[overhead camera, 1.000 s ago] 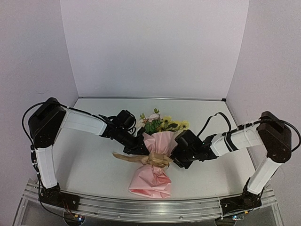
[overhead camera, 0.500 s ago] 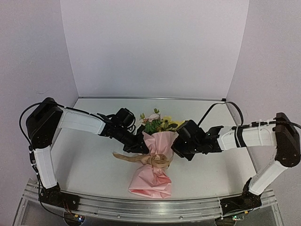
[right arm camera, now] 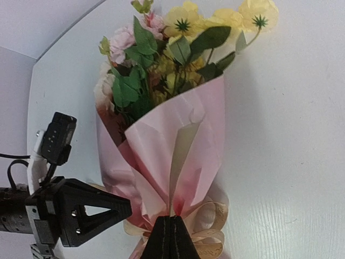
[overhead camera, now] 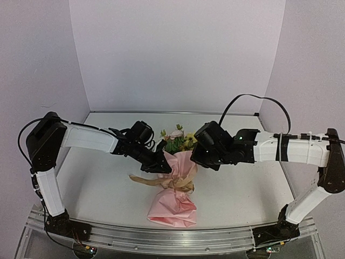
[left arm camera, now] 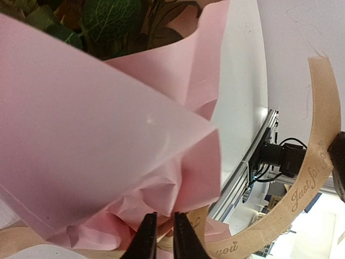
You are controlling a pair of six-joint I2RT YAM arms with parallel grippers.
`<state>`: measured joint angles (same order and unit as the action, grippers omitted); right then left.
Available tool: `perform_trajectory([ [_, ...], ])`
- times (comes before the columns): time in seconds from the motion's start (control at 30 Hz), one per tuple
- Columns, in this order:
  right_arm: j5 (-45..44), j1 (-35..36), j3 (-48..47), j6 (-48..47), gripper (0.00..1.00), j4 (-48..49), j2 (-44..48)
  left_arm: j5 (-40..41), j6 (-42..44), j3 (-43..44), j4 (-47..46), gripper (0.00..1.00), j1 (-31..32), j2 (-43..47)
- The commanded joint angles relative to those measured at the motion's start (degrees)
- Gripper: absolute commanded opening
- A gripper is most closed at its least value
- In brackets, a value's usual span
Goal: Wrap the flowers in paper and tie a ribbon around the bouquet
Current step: Pass from the right arm to the left
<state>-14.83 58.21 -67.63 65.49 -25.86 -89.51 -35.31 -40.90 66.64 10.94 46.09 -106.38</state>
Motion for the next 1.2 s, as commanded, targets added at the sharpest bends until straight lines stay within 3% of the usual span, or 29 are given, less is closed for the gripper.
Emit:
perform_trajectory([
  [0.0,-2.2,0.0,-9.3,-5.2,0.00,-3.1,-1.8,0.7,4.3,-0.5,-3.3,0.18,-0.2,9.4],
  [0.3,4.2,-0.7,-19.1,-5.8,0.00,-3.9,-9.6,-2.5,9.9,-3.7,-9.0,0.40,-0.6,17.2],
  [0.7,9.6,-2.0,-21.3,-3.4,0.00,-3.4,-11.9,-1.8,12.5,-5.0,-13.2,0.58,0.7,14.5],
  [0.9,13.0,-3.0,-19.9,-1.8,0.00,-0.8,-11.9,-0.8,11.6,-6.8,-16.3,0.58,1.6,13.4],
  [1.17,14.5,-3.4,-18.7,-2.3,0.00,0.5,-11.6,-1.2,10.3,-6.6,-18.7,0.52,1.8,11.6],
])
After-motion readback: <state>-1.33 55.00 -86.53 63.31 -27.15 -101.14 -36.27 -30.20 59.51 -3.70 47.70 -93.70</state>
